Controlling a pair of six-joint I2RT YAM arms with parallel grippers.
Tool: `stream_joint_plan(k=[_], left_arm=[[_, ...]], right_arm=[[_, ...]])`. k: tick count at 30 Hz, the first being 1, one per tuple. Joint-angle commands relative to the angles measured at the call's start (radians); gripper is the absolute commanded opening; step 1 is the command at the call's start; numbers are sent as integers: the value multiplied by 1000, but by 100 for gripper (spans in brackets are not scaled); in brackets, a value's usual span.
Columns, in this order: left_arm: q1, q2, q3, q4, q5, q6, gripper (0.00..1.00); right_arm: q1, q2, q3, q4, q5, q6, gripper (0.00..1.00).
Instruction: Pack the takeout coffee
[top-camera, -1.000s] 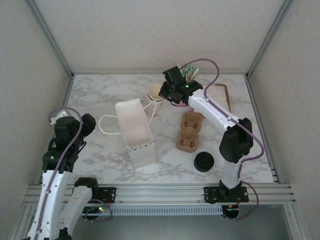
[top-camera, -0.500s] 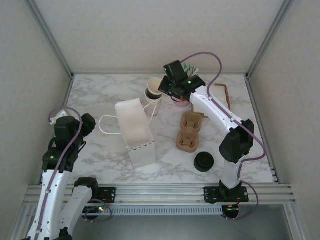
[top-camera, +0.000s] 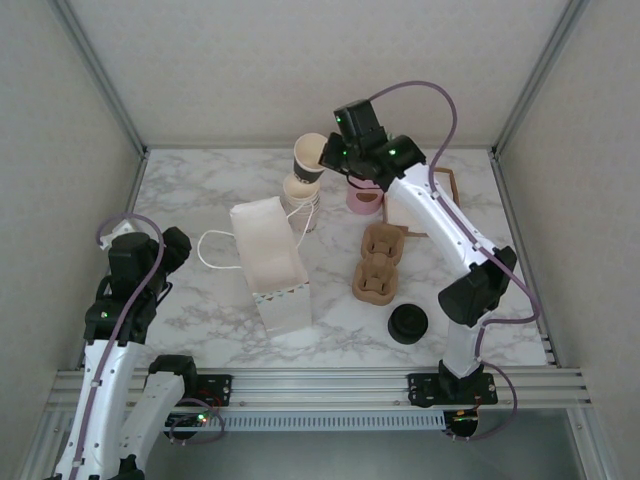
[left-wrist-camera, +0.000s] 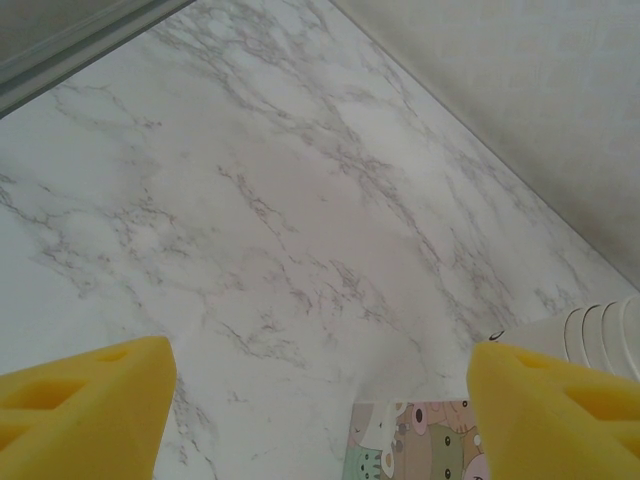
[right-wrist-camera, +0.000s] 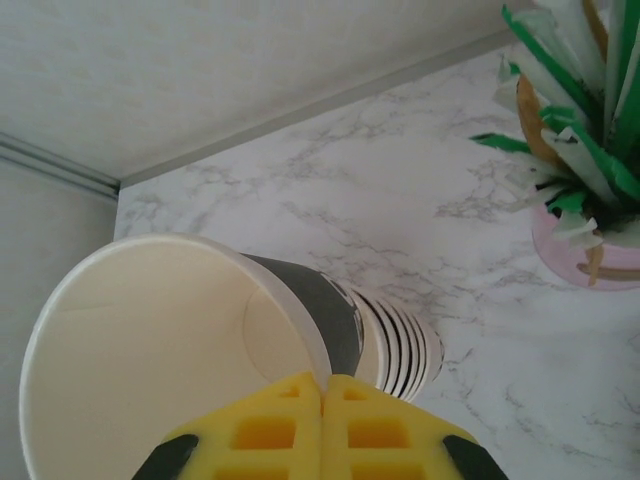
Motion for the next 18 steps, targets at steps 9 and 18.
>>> stream_joint_plan(k=[9, 18], left_arm=[[12, -9, -10, 24, 48, -3, 79], [11, -30, -9, 41, 122, 22, 92]], right_arm=[[8, -340, -69, -129, 70, -140, 0], [8, -674, -346, -233, 83, -186, 0]])
